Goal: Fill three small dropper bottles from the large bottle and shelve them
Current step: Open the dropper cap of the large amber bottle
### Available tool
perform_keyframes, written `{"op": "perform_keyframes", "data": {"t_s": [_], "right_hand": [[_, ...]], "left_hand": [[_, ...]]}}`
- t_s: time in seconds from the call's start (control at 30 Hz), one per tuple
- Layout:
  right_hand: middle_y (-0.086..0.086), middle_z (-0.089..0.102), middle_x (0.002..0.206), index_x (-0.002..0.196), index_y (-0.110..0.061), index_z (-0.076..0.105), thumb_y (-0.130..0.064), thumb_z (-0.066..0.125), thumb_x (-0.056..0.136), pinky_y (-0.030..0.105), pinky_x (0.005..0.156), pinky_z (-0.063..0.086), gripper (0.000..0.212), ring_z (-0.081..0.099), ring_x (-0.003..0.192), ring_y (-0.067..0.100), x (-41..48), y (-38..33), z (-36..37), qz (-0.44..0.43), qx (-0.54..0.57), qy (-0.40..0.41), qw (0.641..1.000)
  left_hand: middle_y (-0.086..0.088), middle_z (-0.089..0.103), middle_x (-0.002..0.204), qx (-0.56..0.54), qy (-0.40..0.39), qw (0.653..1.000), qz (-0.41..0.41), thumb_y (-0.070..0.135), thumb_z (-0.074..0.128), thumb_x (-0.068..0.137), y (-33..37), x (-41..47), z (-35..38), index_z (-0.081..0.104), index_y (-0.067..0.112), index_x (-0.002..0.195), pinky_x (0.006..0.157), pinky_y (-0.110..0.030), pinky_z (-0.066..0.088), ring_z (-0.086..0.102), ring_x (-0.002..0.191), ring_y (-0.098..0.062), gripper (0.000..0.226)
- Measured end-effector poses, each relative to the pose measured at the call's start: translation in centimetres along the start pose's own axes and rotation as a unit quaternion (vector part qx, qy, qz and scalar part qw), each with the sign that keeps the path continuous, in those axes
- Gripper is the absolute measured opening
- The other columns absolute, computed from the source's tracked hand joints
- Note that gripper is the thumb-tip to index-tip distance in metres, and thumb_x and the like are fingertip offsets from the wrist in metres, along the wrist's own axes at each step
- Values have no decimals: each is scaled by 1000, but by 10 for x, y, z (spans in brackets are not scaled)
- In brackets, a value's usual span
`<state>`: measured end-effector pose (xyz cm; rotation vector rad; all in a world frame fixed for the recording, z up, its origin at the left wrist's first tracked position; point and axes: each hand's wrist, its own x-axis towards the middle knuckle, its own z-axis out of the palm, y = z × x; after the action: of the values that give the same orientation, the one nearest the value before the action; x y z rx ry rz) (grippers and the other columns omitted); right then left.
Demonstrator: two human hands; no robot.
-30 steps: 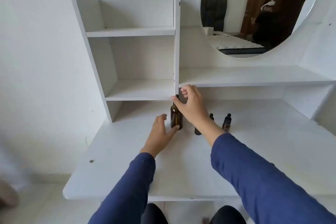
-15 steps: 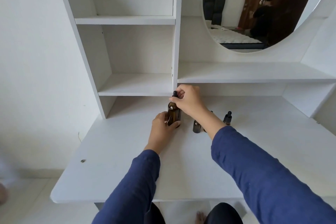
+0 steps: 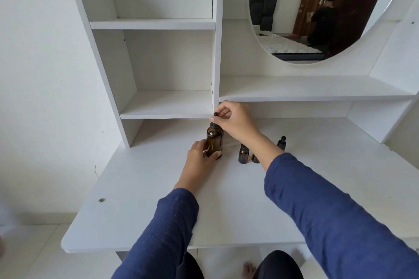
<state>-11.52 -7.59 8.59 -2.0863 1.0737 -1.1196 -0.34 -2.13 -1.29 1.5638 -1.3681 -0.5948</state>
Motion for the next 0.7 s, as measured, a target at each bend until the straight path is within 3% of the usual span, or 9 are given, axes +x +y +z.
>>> {"op": "perform_keyframes", "data": {"t_s": [0.1, 0.17, 0.33, 0.4, 0.5, 0.6, 0.7], "right_hand": [[4, 68, 99, 101, -12, 64, 0, 55, 85, 13, 81, 48, 22, 63, 92, 12, -1, 1, -4, 8, 47, -48, 998], [3, 66, 105, 107, -11, 62, -4, 55, 87, 6, 79, 44, 22, 60, 95, 9, -4, 1, -4, -1, 41, -45, 998], [3, 63, 86, 92, -8, 61, -13, 68, 80, 10, 66, 44, 15, 56, 76, 9, -5, 0, 2, -20, 3, 28, 999], [4, 66, 90, 97, -8, 60, -5, 60, 84, 14, 69, 44, 13, 59, 80, 11, -4, -1, 2, -10, 22, 12, 1000], [6, 67, 100, 106, -9, 57, 0, 47, 89, 9, 75, 44, 22, 61, 90, 14, -6, -2, 3, -18, 42, -18, 999], [5, 62, 94, 103, -5, 57, -10, 59, 87, 3, 67, 41, 17, 58, 81, 13, -8, -3, 7, -30, 16, 20, 999], [5, 61, 86, 95, -5, 59, -10, 65, 83, 7, 66, 44, 14, 58, 76, 14, -6, -2, 9, -22, 19, 53, 998]], "left_hand": [[-9, 53, 113, 0, -1, 1000, 4, 24, 66, 84, -1, 0, 0, 54, 8, 118, 93, -29, 47, 54, 104, -21, 39], [-9, 53, 113, -3, 0, 1000, 7, 23, 66, 84, -1, 0, 0, 54, 9, 117, 93, -30, 47, 54, 104, -20, 38], [-7, 53, 112, -12, 1, 1000, 8, 24, 66, 84, -3, 0, 0, 54, 10, 117, 91, -26, 46, 53, 103, -18, 38], [-7, 52, 113, -13, 2, 1000, 10, 23, 67, 84, -3, 1, 0, 54, 10, 118, 91, -25, 45, 52, 102, -16, 39], [-6, 53, 112, -9, 4, 1000, 15, 23, 66, 84, -4, 1, 0, 54, 10, 118, 88, -23, 44, 52, 101, -15, 38], [-5, 53, 112, -8, 4, 1000, 15, 25, 66, 84, -5, 1, 1, 54, 11, 118, 86, -22, 42, 52, 101, -15, 38], [-4, 52, 112, -6, 4, 1000, 15, 26, 66, 84, -5, 1, 1, 53, 11, 119, 86, -22, 42, 51, 101, -14, 39]]}}
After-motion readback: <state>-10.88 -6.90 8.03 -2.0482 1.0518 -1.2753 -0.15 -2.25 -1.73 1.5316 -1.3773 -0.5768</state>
